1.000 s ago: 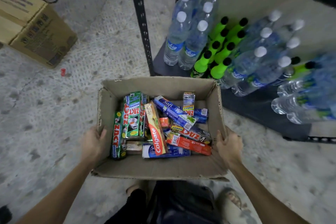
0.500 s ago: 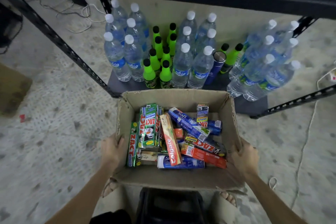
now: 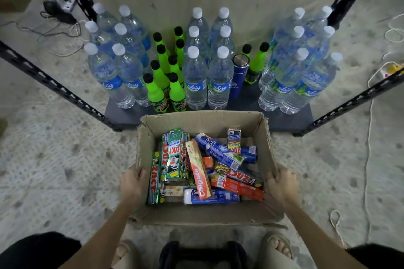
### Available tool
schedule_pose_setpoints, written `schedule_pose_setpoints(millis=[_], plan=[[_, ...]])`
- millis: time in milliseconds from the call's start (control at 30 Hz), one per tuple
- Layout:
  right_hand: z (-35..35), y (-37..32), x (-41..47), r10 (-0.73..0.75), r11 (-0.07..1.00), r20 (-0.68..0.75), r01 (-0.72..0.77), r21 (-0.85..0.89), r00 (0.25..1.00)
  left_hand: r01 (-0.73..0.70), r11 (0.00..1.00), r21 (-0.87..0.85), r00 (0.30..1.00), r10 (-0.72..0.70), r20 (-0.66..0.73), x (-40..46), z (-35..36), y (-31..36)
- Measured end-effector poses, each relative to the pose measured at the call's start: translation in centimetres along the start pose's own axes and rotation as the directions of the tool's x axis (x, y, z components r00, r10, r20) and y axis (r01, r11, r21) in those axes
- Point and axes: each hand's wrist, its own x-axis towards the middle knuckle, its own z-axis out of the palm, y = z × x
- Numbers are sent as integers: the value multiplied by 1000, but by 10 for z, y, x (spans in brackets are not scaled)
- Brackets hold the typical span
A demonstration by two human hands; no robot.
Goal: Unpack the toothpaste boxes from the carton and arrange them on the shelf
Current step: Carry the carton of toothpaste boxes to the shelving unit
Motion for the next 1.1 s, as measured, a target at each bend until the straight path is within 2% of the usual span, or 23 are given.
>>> schedule_pose_setpoints(millis=[100, 400, 633, 800, 1100], plan=[[26, -4, 8, -22, 1000, 16, 22, 4, 1000, -63, 998, -12, 997, 62, -44, 10, 0, -13], [56, 7, 17, -122, 993, -88, 120, -20, 989, -128, 987, 99, 989, 134, -62, 40, 9, -33], [56, -2, 7, -100, 994, -90, 95, -57, 991, -119, 987, 109, 992, 123, -30, 42, 5, -39], [60, -5, 14, -17, 990, -57, 9, -140, 998, -96, 981, 170, 992, 109, -68, 48, 0, -39], [66, -8, 17, 28, 992, -63, -35, -121, 998, -136, 976, 171, 986, 150, -70, 53, 8, -42]])
